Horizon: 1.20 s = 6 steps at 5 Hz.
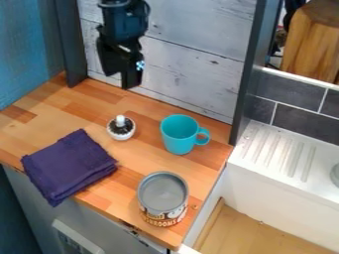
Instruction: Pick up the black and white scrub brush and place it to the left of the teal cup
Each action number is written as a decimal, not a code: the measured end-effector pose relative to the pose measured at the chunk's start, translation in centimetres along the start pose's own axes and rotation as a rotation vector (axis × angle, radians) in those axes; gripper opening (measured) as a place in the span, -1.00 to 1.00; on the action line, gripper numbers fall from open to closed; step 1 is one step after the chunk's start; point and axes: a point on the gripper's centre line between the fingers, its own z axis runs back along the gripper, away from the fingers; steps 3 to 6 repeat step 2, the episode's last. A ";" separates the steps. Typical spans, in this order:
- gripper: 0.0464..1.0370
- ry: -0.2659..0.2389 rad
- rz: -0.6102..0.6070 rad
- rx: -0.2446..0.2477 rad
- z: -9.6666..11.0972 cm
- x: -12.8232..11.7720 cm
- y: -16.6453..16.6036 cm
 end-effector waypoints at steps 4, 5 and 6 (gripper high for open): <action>0.93 0.073 -0.055 -0.011 -1.2 1.3 -5.5; 0.93 0.073 -0.055 -0.011 -1.2 1.3 -5.5; 0.93 0.073 -0.055 -0.011 -1.2 1.3 -5.5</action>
